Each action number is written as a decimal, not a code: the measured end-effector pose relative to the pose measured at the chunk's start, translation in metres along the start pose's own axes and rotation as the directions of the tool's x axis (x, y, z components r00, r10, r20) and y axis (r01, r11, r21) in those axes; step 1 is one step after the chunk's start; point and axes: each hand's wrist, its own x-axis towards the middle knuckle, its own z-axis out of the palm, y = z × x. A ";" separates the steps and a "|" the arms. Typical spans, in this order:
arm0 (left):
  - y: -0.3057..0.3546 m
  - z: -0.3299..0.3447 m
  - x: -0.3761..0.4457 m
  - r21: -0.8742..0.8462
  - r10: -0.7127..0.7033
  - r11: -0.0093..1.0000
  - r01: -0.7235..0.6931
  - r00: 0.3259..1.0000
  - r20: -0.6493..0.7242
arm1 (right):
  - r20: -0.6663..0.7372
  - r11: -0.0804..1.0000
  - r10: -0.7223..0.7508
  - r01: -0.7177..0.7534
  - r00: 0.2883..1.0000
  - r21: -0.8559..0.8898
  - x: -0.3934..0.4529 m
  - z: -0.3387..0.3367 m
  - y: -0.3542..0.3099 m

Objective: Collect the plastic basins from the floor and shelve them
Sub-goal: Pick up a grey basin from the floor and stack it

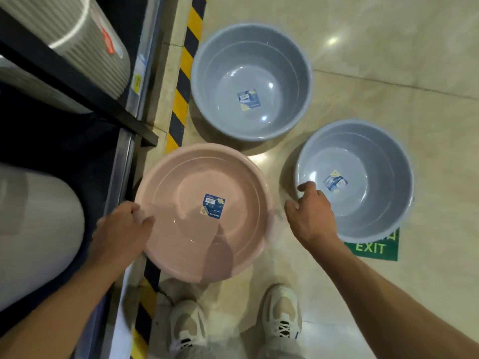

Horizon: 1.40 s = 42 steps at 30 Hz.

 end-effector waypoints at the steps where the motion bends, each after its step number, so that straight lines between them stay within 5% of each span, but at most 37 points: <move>1: 0.016 -0.009 -0.005 0.011 0.014 1.000 -0.014 1.000 0.009 | -0.001 1.000 0.021 -0.021 1.000 0.010 -0.004 -0.017 0.003; 7: 0.141 -0.034 -0.034 -0.024 0.164 0.986 -0.162 0.980 0.116 | -0.078 0.975 0.177 -0.165 0.981 0.146 -0.010 -0.128 0.048; 13: 0.268 0.040 -0.044 -0.065 0.183 0.983 -0.172 0.905 0.383 | -0.073 0.943 0.299 -0.283 0.952 0.176 0.024 -0.206 0.138; 18: 0.328 0.103 -0.035 0.014 0.176 0.983 -0.186 0.949 0.261 | -0.055 0.936 0.336 -0.328 0.940 0.128 0.072 -0.233 0.212; 30: 0.308 0.193 0.034 0.105 0.136 0.979 -0.174 0.944 0.299 | 0.128 0.840 0.498 -0.514 0.858 0.174 0.132 -0.133 0.274; 36: 0.292 0.227 0.044 -0.097 0.236 0.971 -0.217 0.936 0.261 | 0.089 0.834 0.525 -0.533 0.846 0.146 0.146 -0.083 0.277; 42: 0.294 0.228 0.036 -0.195 0.177 0.973 -0.121 0.937 0.302 | 0.074 0.842 0.521 -0.526 0.850 0.116 0.140 -0.093 0.271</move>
